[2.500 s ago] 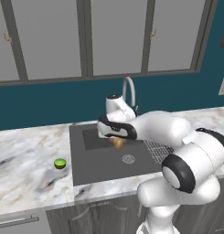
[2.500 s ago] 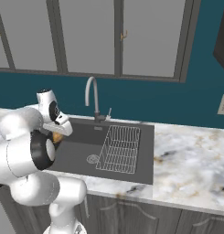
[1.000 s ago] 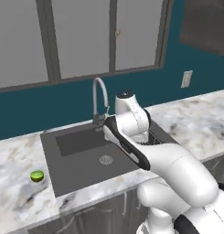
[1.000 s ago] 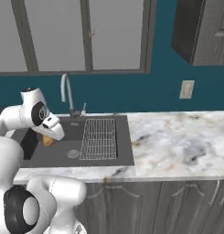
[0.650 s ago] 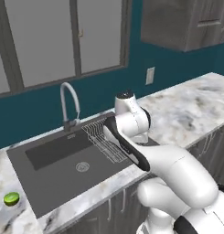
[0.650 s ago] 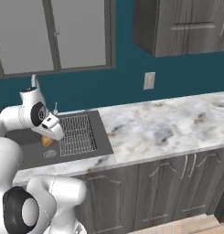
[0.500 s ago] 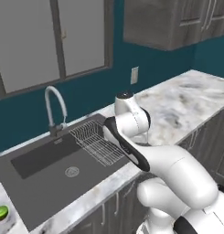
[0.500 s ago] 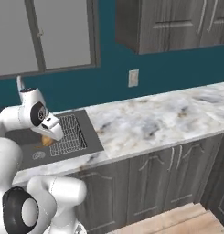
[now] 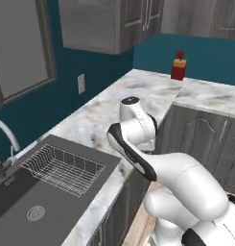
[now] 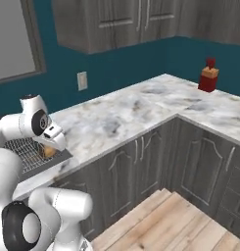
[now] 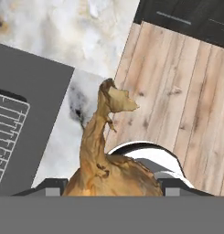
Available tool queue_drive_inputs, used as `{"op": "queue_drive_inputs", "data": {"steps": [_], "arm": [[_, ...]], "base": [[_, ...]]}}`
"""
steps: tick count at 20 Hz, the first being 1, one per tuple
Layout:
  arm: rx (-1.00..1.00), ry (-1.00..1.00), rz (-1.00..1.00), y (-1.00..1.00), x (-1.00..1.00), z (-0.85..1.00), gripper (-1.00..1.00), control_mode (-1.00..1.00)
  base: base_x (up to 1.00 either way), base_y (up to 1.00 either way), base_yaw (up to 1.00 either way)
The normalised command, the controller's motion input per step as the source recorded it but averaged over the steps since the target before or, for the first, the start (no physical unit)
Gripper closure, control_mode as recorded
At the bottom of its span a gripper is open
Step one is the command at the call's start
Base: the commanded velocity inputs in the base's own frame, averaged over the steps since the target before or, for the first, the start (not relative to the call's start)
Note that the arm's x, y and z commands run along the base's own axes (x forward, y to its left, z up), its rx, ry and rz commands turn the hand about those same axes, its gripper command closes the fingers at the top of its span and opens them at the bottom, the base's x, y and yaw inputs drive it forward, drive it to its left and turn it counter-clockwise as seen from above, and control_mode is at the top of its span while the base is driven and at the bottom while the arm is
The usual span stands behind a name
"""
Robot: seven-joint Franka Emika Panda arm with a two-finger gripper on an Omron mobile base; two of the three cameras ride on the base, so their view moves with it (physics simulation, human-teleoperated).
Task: Turn on the sink faucet. Then move the onion from the counter to the sink. Turn off the sink. Move the vegetable from the sink to the pot next to the stove. Finally move the pot to the front center burner.
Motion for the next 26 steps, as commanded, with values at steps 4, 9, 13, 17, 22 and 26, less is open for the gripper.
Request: {"op": "queue_drive_inputs", "data": {"steps": [4,9,13,17,22,26], "arm": [[0.0,0.0,0.0,0.0,0.0,0.0,1.0,1.0],[0.0,0.0,0.0,0.0,0.0,0.0,1.0,1.0],[0.0,0.0,0.0,0.0,0.0,0.0,1.0,1.0],[0.0,0.0,0.0,0.0,0.0,0.0,1.0,1.0],[0.0,0.0,0.0,0.0,0.0,0.0,1.0,1.0],[0.0,0.0,0.0,0.0,0.0,0.0,1.0,1.0]], "base": [[0.02,-0.25,-0.62],[0.08,-0.31,-0.59],[0.09,-0.36,-0.56],[0.12,-0.38,-0.55],[0.45,-0.42,-0.41],[0.72,-0.36,-0.23]]}}
